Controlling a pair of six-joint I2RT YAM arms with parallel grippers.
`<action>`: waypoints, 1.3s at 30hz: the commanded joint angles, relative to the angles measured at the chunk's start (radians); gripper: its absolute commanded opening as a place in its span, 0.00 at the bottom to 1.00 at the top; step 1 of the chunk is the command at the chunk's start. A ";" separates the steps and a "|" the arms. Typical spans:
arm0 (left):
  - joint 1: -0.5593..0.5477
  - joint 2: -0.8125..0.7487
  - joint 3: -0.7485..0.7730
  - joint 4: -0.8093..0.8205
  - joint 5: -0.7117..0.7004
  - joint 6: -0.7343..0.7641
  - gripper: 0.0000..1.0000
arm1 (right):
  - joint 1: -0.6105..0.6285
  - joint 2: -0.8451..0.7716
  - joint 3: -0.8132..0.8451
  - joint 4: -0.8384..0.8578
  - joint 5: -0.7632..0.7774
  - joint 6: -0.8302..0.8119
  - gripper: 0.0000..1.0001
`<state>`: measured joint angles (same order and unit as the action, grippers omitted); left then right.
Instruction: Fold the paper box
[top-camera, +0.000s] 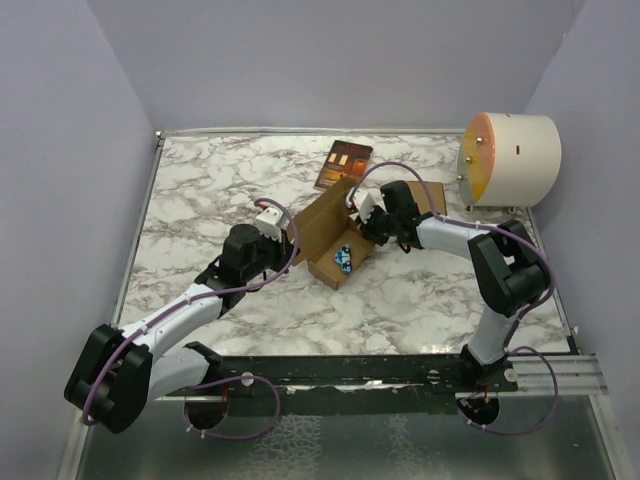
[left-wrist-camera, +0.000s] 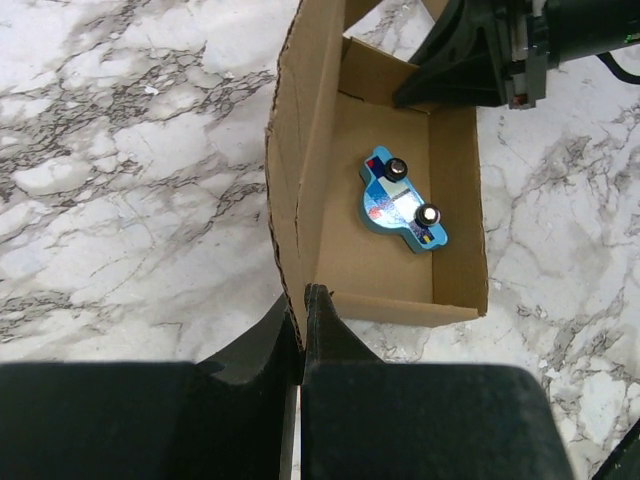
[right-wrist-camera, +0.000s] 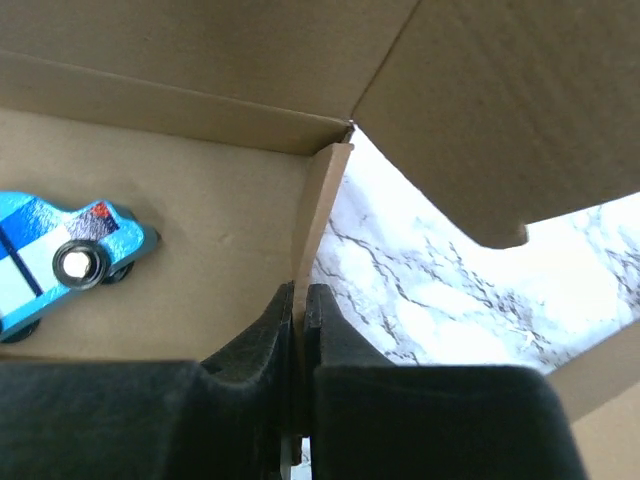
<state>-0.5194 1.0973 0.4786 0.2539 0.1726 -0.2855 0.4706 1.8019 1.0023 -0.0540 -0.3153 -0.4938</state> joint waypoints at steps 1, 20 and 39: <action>-0.004 -0.022 0.027 0.031 0.027 0.004 0.00 | 0.046 0.030 -0.028 0.036 0.228 -0.035 0.01; -0.004 -0.036 0.017 0.024 0.014 0.009 0.00 | 0.049 -0.022 0.028 -0.058 0.089 0.058 0.22; -0.004 -0.015 0.028 0.021 0.045 0.008 0.00 | 0.047 -0.016 0.042 0.003 0.117 0.070 0.31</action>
<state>-0.5240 1.0821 0.4786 0.2539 0.1890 -0.2844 0.5171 1.8046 1.0164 -0.0803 -0.1963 -0.4385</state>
